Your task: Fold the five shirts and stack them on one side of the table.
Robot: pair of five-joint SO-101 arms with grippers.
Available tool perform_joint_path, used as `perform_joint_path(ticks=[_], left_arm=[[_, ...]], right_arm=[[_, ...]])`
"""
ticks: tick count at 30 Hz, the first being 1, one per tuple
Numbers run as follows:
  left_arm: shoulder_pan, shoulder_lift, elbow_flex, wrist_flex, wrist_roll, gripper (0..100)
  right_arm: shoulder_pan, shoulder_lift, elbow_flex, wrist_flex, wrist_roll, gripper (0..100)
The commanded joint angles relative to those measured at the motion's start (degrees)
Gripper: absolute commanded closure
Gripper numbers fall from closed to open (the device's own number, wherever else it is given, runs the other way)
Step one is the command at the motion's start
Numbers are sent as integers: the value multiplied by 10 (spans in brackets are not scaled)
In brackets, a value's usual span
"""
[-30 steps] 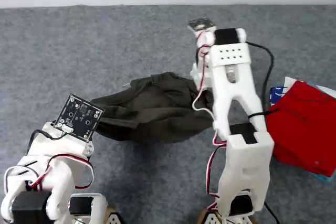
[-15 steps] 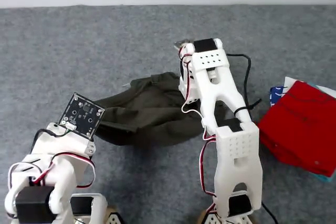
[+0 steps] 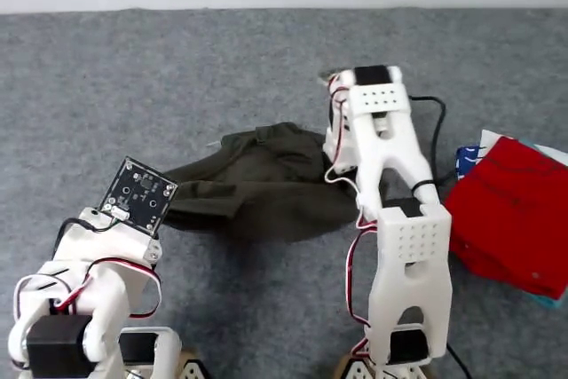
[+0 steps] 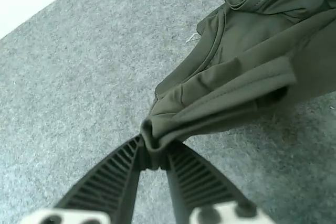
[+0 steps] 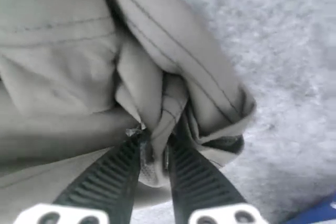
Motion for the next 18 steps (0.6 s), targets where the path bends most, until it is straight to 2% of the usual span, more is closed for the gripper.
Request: perform_joint_path(ticks=[1,8,18], left_arm=[[3,-3,-2,-1,1,987],[0,-3,-1,-11,1,987],[-2,-3,-7,-28,1,986]], right_arm=[[27,-80,-45,22,26,989],[51,-176,-45,22,57,989],[51,-305,-45,3,58,989]])
